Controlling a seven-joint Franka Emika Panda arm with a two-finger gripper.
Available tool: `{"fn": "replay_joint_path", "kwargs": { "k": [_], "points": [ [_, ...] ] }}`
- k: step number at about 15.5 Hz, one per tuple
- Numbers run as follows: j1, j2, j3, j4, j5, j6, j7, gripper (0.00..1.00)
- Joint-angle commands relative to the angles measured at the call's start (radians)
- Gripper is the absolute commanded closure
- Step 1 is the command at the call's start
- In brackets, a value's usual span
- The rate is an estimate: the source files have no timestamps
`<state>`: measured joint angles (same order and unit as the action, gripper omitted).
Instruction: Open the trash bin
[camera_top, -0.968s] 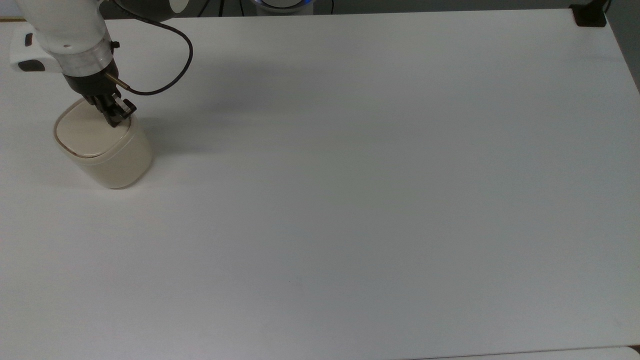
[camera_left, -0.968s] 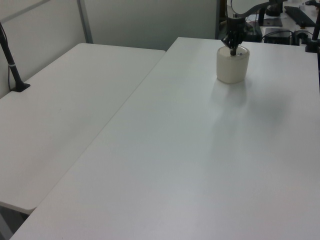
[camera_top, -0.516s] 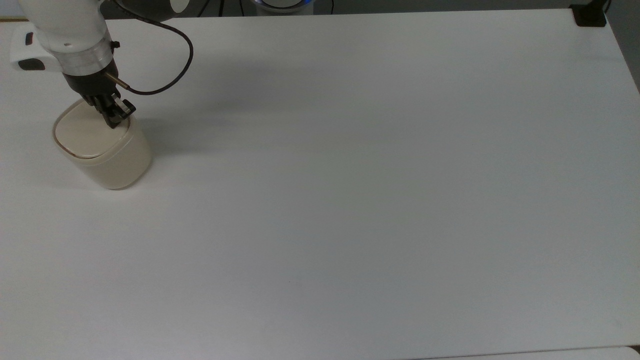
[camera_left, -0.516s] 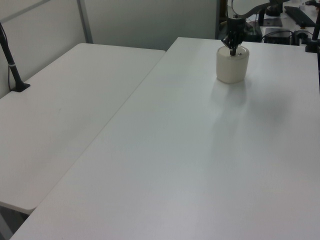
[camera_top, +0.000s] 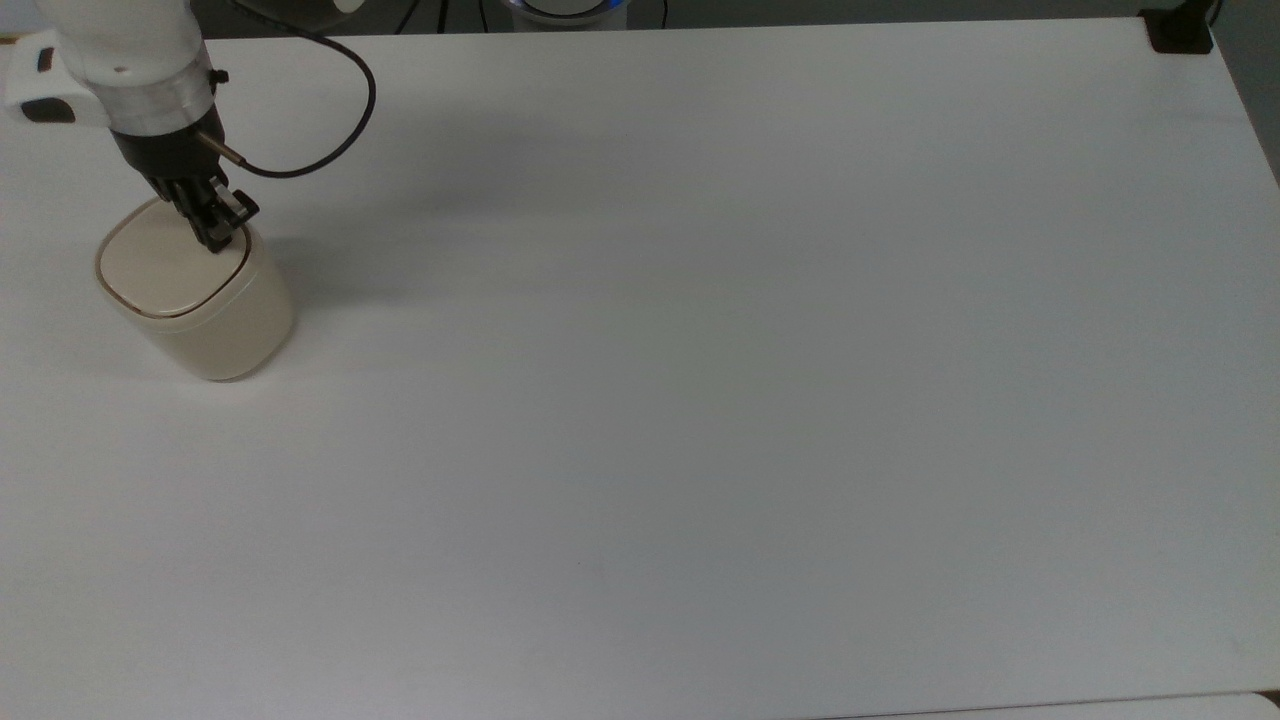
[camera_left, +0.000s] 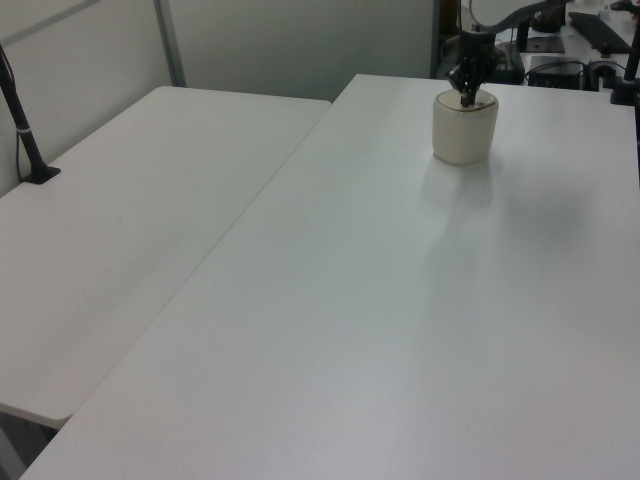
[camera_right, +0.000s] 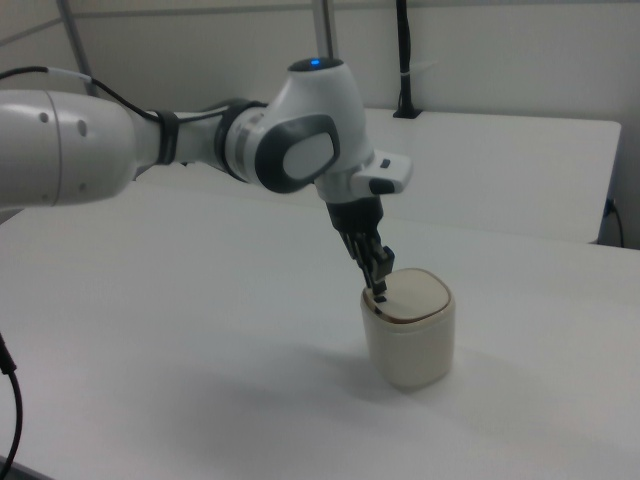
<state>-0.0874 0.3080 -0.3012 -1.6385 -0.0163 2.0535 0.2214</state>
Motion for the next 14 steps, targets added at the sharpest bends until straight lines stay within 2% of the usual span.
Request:
{"fn": "replay_joint_path", "kwargs": {
  "k": [1, 2, 3, 5, 8, 12, 14],
  "points": [
    [0.052, -0.121, 0.031, -0.003, 0.01, -0.147, 0.013, 0.06],
    [0.081, -0.138, 0.053, 0.0, 0.003, -0.176, 0.009, 0.0],
    [0.106, -0.151, 0.074, 0.002, -0.004, -0.212, 0.0, 0.0],
    [0.132, -0.173, 0.158, 0.0, -0.022, -0.297, -0.049, 0.0],
    [0.135, -0.207, 0.267, -0.001, -0.025, -0.361, -0.056, 0.0],
    [0.136, -0.253, 0.33, -0.004, -0.022, -0.409, -0.059, 0.0],
    [0.133, -0.262, 0.338, -0.007, -0.021, -0.423, -0.059, 0.0]
  ]
}}
